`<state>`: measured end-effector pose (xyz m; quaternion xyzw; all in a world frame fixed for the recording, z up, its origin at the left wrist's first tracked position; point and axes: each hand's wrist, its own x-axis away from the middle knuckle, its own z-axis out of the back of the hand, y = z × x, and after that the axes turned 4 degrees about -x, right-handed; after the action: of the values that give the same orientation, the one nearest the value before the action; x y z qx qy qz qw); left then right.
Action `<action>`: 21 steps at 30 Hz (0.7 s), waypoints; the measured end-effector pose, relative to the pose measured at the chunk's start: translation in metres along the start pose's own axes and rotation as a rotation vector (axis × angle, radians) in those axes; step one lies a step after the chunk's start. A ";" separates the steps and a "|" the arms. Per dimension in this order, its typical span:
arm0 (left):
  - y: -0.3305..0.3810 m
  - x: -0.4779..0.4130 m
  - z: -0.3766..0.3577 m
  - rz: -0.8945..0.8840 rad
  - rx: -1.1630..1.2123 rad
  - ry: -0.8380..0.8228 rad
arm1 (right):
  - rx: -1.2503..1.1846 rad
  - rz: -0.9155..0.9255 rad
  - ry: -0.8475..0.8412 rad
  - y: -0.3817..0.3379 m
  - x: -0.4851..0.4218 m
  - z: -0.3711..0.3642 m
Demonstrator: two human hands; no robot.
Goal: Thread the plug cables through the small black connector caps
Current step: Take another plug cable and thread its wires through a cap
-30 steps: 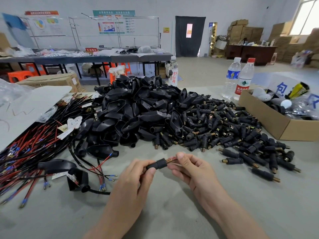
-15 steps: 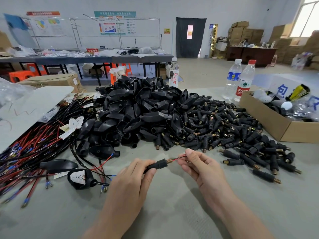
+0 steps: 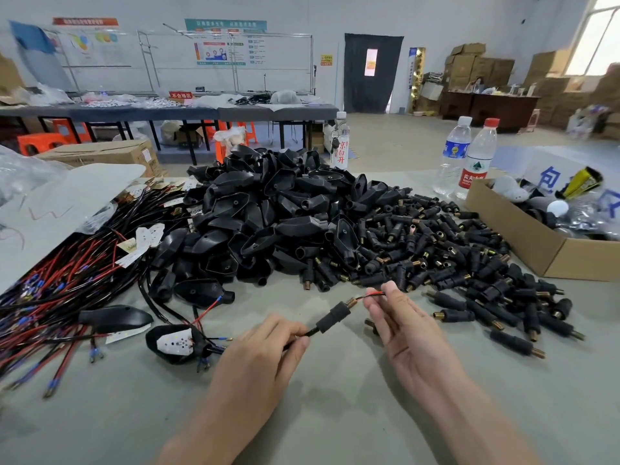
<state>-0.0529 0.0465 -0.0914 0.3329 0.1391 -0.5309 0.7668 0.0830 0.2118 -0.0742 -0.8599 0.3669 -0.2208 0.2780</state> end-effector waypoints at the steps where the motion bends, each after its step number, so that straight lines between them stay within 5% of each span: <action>1: 0.001 0.000 0.000 0.006 0.010 -0.002 | -0.019 -0.012 -0.023 0.002 0.001 -0.001; 7: 0.004 0.000 0.002 0.038 0.007 0.062 | 0.143 -0.153 -0.245 0.022 0.011 -0.011; 21: -0.001 -0.003 -0.003 -0.039 -0.048 0.127 | 0.314 -0.139 -0.207 0.031 0.012 -0.012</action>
<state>-0.0544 0.0507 -0.0926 0.3449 0.2065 -0.5200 0.7537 0.0679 0.1811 -0.0824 -0.8474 0.2371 -0.2041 0.4290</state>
